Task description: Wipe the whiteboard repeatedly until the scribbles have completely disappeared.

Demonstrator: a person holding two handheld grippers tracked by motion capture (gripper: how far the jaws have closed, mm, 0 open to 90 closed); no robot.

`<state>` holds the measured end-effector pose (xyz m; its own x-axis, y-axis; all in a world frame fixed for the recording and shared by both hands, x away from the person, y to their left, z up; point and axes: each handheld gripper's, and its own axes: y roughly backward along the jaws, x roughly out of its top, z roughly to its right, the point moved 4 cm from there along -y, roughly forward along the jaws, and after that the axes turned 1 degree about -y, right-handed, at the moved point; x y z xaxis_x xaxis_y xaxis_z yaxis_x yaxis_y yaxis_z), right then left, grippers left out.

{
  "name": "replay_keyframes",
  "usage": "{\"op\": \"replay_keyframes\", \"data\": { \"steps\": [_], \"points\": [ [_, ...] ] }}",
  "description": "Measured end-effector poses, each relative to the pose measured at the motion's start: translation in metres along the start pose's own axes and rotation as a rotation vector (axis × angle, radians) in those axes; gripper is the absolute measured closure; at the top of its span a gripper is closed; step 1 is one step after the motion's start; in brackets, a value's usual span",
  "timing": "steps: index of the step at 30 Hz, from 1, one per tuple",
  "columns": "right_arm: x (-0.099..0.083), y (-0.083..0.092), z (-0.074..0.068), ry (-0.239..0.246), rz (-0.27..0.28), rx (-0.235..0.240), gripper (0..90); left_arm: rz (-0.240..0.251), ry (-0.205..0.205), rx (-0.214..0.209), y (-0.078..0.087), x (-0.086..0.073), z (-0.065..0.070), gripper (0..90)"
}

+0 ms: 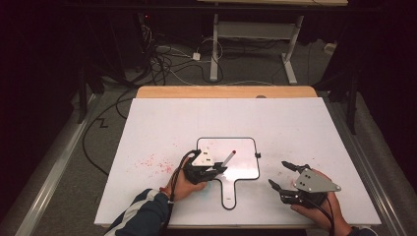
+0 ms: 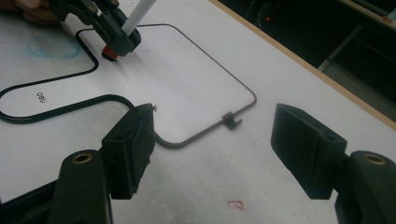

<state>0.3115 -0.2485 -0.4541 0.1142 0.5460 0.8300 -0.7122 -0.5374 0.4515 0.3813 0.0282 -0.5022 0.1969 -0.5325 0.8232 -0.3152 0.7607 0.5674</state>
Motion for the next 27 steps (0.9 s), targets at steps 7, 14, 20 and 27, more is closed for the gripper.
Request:
{"op": "replay_keyframes", "data": {
  "steps": [7, 14, 20, 27],
  "points": [
    [-0.001, -0.001, 0.001, -0.002, -0.004, -0.001, 31.2, -0.003, 0.017, 0.011, 0.003, -0.002, -0.011, 78.6],
    [-0.001, 0.0, 0.0, 0.004, -0.003, -0.003, 31.3, -0.016, 0.017, 0.044, 0.015, -0.011, -0.018, 78.6],
    [-0.001, 0.0, 0.0, 0.005, -0.003, -0.004, 31.3, -0.016, 0.068, 0.08, 0.029, -0.023, -0.032, 78.6],
    [0.0, -0.002, 0.0, 0.011, -0.008, -0.001, 31.6, -0.023, 0.043, 0.062, 0.025, -0.018, -0.025, 78.6]
  ]
}}
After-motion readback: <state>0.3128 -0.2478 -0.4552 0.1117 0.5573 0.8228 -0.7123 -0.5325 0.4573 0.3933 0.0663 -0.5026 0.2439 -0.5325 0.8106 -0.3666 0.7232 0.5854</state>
